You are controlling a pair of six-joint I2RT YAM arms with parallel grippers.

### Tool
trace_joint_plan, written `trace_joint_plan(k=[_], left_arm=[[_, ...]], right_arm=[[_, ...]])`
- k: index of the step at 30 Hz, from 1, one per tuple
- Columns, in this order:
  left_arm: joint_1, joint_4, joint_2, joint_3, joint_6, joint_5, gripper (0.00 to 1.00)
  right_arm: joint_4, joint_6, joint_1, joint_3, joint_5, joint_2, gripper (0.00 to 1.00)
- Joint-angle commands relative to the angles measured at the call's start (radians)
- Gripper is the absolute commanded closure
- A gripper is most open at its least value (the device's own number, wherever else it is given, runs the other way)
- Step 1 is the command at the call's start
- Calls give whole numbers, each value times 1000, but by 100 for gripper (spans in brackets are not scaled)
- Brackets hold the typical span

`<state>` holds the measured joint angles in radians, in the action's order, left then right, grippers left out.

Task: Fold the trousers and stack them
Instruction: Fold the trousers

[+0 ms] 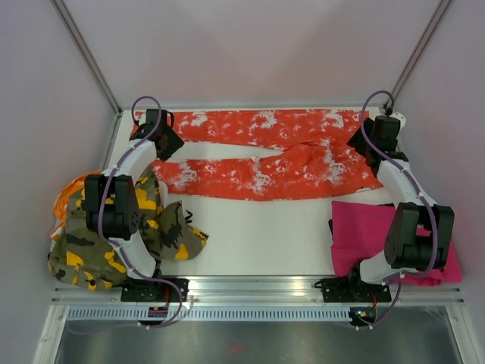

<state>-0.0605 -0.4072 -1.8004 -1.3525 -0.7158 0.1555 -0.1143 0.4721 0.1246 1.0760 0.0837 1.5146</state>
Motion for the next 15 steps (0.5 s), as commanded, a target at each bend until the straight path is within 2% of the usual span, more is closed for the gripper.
trace_joint_plan(k=[1,4,9,12,15], left_arm=[[-59,-106,81,19,-206,74,41],[-116,-203,110,56,-327,180,40],[-168,-223,112,141,-528,213,40],[-194,-240,73,135,-533,210,40],[-208,-309,72,145,-611,252,40]], right_arm=[[2,36,6,-51,34,-20,36],[1,72,13,-89,67,-45,36],[-7,154,75,-146,71,-79,33],[-19,177,116,-182,57,-94,33],[-33,181,130,-220,80,-123,32]])
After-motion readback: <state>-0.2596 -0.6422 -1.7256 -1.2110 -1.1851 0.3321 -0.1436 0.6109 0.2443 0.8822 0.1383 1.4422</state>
